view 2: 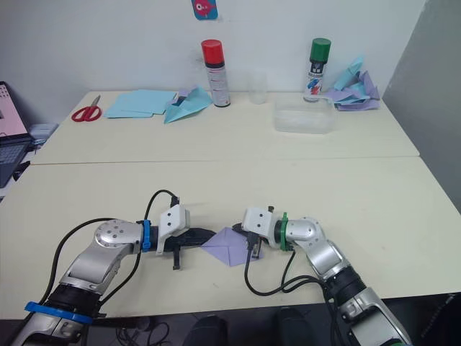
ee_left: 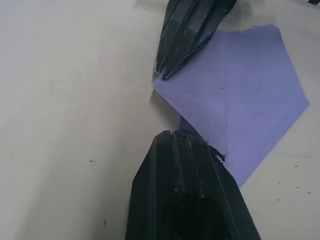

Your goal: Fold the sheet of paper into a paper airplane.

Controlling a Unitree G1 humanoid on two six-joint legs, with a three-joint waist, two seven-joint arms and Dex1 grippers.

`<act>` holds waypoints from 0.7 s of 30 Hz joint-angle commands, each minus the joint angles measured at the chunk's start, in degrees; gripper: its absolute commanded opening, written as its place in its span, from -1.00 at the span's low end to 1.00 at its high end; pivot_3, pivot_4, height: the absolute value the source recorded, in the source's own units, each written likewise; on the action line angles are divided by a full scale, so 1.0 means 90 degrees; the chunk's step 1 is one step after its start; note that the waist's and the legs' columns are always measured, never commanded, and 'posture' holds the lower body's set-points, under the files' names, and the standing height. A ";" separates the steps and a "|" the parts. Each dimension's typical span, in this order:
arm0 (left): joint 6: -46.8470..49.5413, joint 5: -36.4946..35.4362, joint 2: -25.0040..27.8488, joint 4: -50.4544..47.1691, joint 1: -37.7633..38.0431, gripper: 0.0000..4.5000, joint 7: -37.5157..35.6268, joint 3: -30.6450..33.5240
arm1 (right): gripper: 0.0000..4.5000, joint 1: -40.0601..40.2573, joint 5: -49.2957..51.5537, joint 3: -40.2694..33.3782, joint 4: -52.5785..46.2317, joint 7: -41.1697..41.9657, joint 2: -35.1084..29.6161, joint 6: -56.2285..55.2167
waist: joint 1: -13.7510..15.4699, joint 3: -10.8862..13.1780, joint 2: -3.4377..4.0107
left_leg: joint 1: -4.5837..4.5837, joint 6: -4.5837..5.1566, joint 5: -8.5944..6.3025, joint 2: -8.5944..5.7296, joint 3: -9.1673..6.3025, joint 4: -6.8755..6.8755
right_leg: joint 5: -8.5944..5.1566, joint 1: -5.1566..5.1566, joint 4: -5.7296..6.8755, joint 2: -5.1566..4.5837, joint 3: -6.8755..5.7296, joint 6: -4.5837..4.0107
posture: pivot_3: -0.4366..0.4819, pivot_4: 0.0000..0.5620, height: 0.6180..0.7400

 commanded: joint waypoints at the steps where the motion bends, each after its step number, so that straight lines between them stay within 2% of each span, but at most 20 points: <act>1: 0.0119 -0.0043 0.0209 -0.0054 0.0023 -1.00 0.0198 0.0420 | -0.98 0.0005 -0.0168 0.0041 0.0115 -0.0045 -0.0052 -0.0009 | -0.0001 0.0000 0.0000 | 0.0001 0.0000 0.0000 0.0002 -0.0001 -0.0001 | 0.0000 0.0000 0.0000 0.0000 0.0000 -0.0001 | -0.05 -0.47 1.00; 7: 0.0768 -0.0500 0.0324 -0.0997 0.0002 -1.00 0.0388 0.0928 | -0.98 0.0039 -0.0216 0.0088 0.0141 -0.0040 -0.0006 -0.0001 | 0.0001 0.0001 0.0000 | -0.0002 0.0000 0.0000 0.0003 -0.0002 -0.0004 | -0.0001 -0.0002 -0.0002 0.0000 -0.0003 -0.0002 | -0.05 -0.47 1.00; 13: 0.1573 -0.0911 0.0241 -0.2110 0.0513 -1.00 0.0498 0.0810 | -0.98 -0.0016 -0.0219 0.0093 0.0262 -0.0057 0.0045 -0.0060 | -0.0016 0.0001 0.0000 | 0.0002 0.0000 0.0000 0.0004 0.0002 -0.0010 | -0.0001 -0.0003 -0.0005 -0.0009 0.0004 -0.0002 | -0.05 -0.47 1.00; 21: 0.1472 -0.0456 0.0133 -0.1796 0.0760 -1.00 0.0645 0.0357 | -0.98 -0.0062 -0.0225 0.0086 0.0313 -0.0063 0.0080 -0.0081 | -0.0015 0.0001 0.0000 | 0.0013 0.0000 0.0000 0.0004 -0.0004 -0.0020 | -0.0002 -0.0002 -0.0001 -0.0007 0.0002 -0.0004 | -0.05 -0.47 1.00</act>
